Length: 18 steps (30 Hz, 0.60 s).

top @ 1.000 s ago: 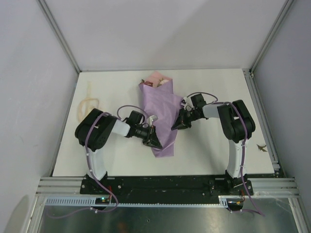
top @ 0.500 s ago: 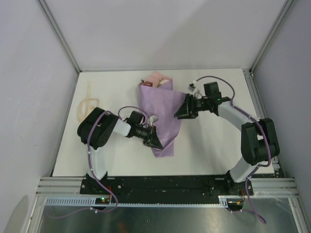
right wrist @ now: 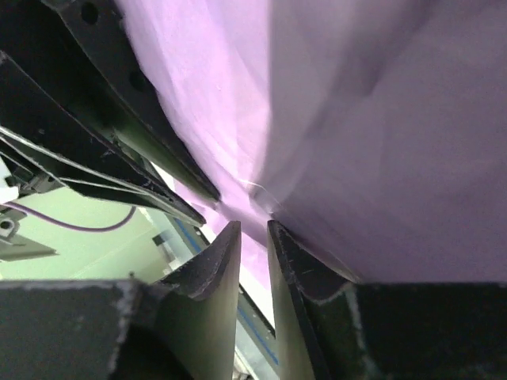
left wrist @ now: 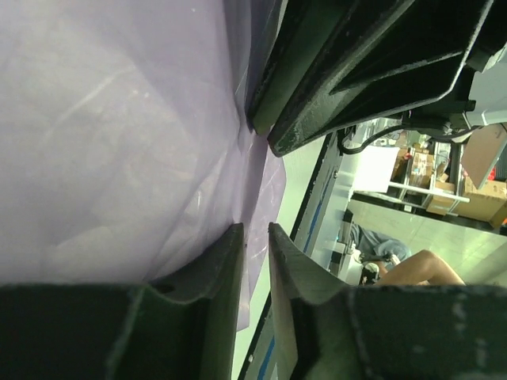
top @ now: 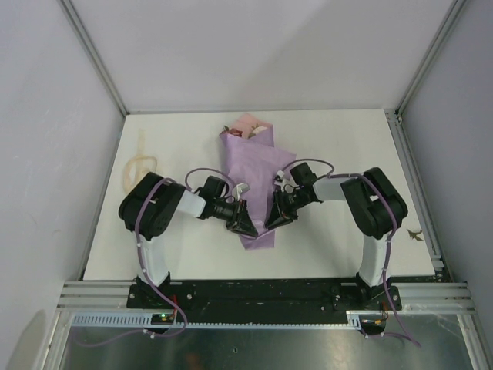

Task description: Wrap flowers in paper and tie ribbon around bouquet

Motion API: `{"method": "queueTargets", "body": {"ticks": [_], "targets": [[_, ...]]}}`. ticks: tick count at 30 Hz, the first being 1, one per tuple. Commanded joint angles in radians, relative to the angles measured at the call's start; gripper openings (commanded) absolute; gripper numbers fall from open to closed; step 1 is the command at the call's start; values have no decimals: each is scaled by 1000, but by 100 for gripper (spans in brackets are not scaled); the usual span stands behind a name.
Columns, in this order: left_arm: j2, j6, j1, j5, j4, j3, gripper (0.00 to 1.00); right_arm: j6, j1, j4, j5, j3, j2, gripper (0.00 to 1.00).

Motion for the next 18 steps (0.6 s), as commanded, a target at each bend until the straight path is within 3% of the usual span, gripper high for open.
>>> {"method": "queueTargets", "body": {"ticks": [1, 9, 18], "targets": [[-38, 7, 41, -132, 3, -35, 29, -160, 49, -97, 197, 22, 13, 26], [-45, -60, 182, -150, 29, 12, 38, -244, 82, -196, 283, 65, 62, 23], [125, -99, 316, -198, 31, 264, 43, -287, 77, -259, 284, 101, 104, 21]]}}
